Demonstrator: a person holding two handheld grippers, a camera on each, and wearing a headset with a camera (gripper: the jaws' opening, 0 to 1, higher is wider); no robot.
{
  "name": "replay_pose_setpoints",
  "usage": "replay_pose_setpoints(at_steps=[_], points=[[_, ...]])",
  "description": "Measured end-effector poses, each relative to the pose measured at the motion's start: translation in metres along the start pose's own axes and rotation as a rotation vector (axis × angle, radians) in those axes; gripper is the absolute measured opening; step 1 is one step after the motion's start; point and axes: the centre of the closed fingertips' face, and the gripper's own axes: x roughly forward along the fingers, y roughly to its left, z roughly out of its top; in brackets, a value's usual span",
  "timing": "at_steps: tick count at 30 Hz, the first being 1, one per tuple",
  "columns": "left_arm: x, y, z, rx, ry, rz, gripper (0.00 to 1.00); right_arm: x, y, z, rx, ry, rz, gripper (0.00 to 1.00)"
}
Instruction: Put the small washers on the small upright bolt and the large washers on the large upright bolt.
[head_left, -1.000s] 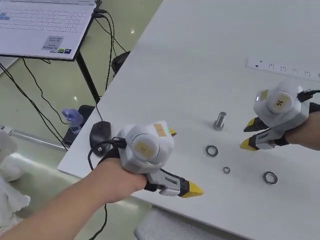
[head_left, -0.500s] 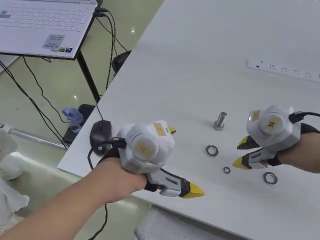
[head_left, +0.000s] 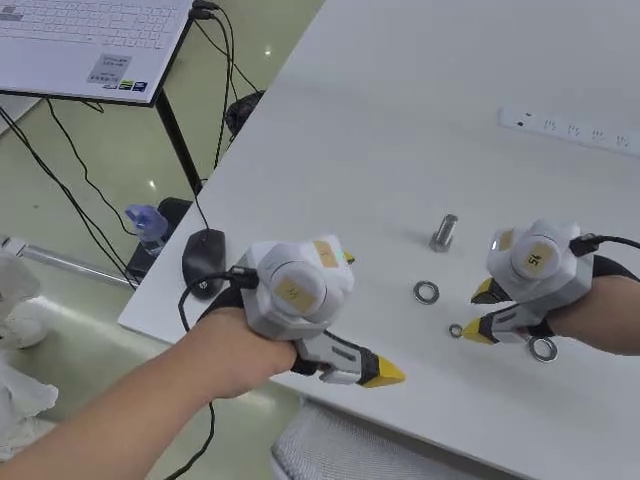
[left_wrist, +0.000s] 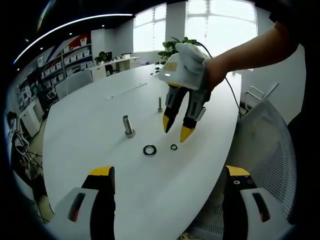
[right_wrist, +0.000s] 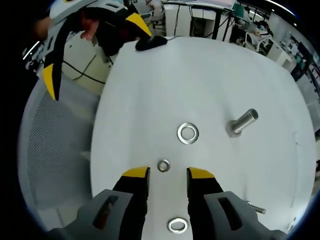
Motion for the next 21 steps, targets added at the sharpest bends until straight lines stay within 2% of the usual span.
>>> replay_pose_setpoints(at_steps=[11,21], points=[[-0.001,0.000,-0.002,-0.010,-0.004,-0.006,0.88,0.026,0.003,-0.011,-0.001,0.026,-0.011,0.30],[-0.004,-0.001,-0.001,-0.015,-0.015,-0.015,0.88,0.030,0.003,-0.012,-0.045,0.067,-0.031,0.28]])
